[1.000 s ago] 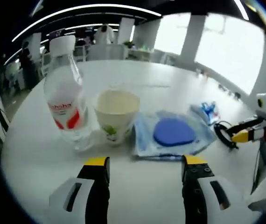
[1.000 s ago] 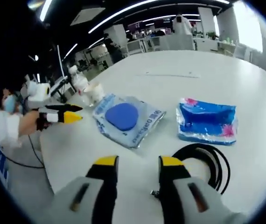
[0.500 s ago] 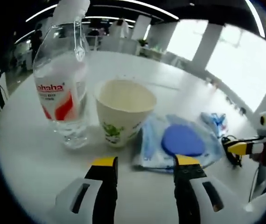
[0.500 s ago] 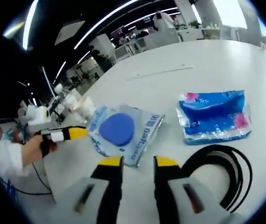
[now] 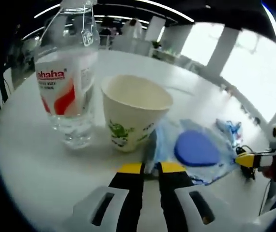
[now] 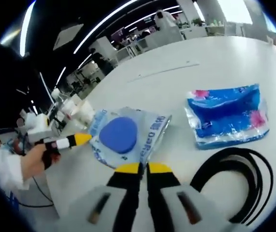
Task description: Arrange the tabletop items into an orderly group along one side of the table until the central work area is clear of visible clutter.
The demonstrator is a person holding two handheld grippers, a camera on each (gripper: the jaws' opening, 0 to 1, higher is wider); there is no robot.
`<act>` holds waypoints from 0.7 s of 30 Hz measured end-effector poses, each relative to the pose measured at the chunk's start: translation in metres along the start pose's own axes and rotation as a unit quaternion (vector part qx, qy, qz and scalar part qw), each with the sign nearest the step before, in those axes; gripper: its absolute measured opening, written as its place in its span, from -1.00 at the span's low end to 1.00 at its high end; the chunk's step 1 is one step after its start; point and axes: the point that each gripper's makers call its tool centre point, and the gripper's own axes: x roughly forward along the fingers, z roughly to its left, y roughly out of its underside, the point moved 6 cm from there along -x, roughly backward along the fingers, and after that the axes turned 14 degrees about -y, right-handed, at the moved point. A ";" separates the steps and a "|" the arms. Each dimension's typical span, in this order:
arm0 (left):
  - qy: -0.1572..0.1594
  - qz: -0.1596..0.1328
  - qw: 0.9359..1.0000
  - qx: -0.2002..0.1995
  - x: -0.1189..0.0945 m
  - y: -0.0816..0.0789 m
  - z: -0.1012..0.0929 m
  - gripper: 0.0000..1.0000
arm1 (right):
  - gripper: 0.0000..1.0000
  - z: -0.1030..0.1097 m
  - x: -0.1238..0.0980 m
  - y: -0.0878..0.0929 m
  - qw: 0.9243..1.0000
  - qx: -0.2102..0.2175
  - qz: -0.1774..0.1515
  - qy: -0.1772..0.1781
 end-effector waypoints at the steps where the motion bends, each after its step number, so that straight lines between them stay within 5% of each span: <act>1: -0.001 0.000 1.000 0.000 0.000 0.000 0.000 -0.86 | -0.97 0.000 0.000 0.000 1.000 -0.001 0.000 0.000; 8: -0.003 0.007 1.000 0.030 -0.001 0.004 -0.005 -0.98 | -1.00 0.002 -0.002 -0.006 1.000 -0.031 -0.002 0.005; 12: -0.012 -0.013 0.996 0.083 -0.007 0.002 -0.010 -1.00 | -1.00 0.004 -0.004 -0.019 0.996 -0.093 0.001 0.013; 21: -0.004 -0.056 0.994 0.094 -0.014 -0.007 -0.025 -1.00 | -1.00 -0.003 -0.011 -0.047 0.987 -0.158 -0.003 0.025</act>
